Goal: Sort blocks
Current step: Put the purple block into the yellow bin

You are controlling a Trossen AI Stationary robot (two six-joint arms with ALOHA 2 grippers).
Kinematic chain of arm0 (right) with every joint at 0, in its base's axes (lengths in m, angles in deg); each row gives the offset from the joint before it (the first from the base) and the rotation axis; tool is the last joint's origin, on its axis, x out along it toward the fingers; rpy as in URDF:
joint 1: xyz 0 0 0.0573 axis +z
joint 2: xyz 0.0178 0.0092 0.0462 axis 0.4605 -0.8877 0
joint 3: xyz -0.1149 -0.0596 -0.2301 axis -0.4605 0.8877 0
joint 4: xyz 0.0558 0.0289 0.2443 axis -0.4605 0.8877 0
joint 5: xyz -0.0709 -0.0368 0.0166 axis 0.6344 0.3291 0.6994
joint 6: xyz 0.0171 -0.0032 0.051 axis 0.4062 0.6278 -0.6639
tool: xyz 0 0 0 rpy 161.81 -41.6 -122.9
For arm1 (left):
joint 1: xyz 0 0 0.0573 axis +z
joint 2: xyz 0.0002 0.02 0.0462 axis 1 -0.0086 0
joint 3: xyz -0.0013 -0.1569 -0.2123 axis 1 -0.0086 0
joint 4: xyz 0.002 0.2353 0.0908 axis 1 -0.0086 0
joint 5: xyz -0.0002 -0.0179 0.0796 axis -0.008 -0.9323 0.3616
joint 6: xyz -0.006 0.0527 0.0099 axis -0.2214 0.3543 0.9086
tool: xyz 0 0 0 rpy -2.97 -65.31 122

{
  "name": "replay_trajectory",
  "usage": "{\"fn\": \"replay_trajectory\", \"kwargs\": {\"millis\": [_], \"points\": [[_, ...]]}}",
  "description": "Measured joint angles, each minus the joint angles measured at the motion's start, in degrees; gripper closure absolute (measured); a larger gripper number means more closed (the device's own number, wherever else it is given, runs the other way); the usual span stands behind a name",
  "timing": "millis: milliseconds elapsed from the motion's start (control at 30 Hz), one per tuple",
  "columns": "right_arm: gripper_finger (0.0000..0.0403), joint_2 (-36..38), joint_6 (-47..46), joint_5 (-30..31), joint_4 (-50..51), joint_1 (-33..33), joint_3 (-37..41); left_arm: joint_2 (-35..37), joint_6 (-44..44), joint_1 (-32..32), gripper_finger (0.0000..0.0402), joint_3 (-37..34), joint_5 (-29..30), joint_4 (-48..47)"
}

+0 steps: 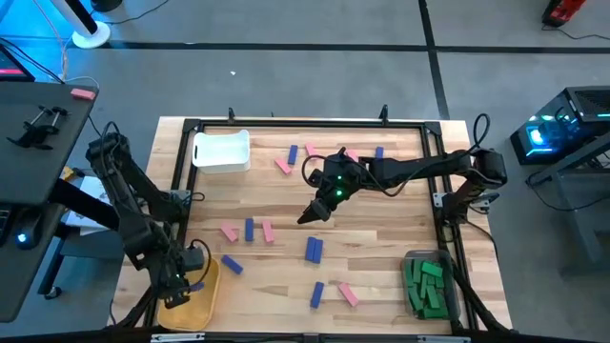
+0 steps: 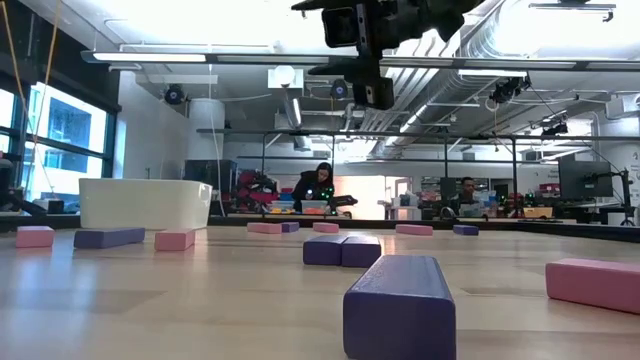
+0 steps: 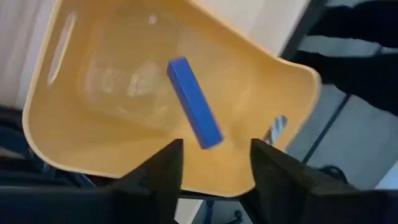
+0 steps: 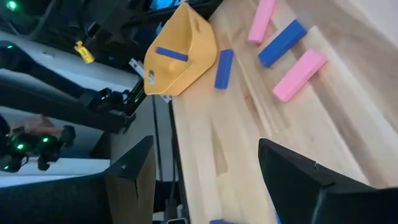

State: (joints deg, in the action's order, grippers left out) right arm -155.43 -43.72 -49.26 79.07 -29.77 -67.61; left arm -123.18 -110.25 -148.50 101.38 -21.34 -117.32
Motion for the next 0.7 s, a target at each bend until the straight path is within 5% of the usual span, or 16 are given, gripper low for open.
{"fn": "replay_trajectory", "kwargs": {"millis": [133,300,533,700], "points": [[0.019,0.17,-0.18,-2.42,-1.18,0.48,0.0,1.02,7.67,3.41,0.0199,1.78,1.7,-2.43],[0.019,1.36,-2.79,-3.49,-4.79,2.45,0.02,2.01,23.63,15.83,0.0194,3.47,11.9,-5.25],[0.019,2.32,-5.54,-2.64,-5.23,7.64,0.02,-3.99,68.95,38.23,0.0193,3.46,10.45,-2.23],[0.019,2.32,-6.77,4.25,-5.03,13.27,0.02,-11.65,98.25,45.41,0.0193,3.46,9.94,-0.7]]}}
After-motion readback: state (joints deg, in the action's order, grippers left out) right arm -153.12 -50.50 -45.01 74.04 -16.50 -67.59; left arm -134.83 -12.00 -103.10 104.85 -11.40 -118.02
